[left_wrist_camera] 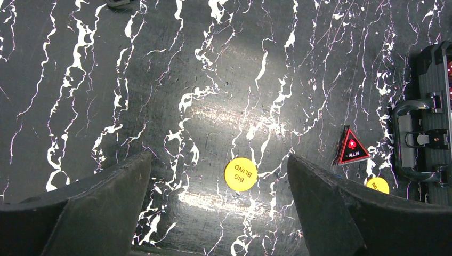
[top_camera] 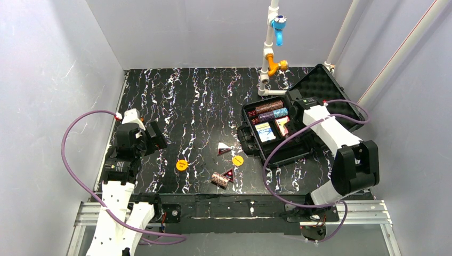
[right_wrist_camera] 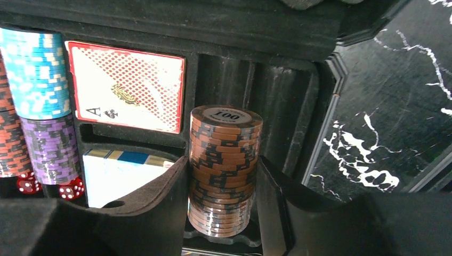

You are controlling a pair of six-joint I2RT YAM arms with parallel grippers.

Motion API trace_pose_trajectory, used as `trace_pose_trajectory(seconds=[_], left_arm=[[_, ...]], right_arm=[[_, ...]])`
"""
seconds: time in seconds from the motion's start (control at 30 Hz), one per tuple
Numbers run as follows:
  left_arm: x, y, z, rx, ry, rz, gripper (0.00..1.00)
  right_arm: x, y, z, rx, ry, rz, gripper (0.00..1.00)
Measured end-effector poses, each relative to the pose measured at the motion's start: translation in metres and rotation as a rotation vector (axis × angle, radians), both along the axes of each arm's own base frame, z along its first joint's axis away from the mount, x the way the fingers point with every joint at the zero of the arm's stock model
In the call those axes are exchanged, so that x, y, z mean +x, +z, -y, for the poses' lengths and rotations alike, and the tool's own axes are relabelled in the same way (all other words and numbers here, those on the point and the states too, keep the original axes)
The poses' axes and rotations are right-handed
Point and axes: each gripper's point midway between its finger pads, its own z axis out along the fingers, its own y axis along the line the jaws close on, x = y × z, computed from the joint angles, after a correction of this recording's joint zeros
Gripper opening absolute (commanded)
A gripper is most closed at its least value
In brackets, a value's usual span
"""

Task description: Pack up texas hold em set

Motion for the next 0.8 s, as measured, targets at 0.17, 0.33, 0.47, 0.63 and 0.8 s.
trace_pose_trajectory(seconds=[0.17,0.33,0.47,0.63,0.8], left_arm=[[0.000,0.001,0.000,0.000,0.001,0.005,0.99],[-0.001,0.001,0.000,0.000,0.000,0.007,0.99],[-0.001,0.001,0.000,0.000,0.000,0.007,0.99],[-0.001,0.002,0.000,0.000,0.000,0.008,0.99],[-0.001,0.002,0.000,0.000,0.001,0.010,0.99]], right_arm=[[0.000,-0.017,-0.005,0.043,-0.008,-0.061,0.01],[0.002,-0.026,-0.010,0.062,-0.007,-0.076,0.01],[0.003,-0.028,-0.010,0.063,-0.008,-0.070,0.01],[0.003,-0.033,-0.002,0.044,-0.026,-0.068,0.01],[0.008,-0.037,0.004,0.037,-0.047,-0.064,0.01]])
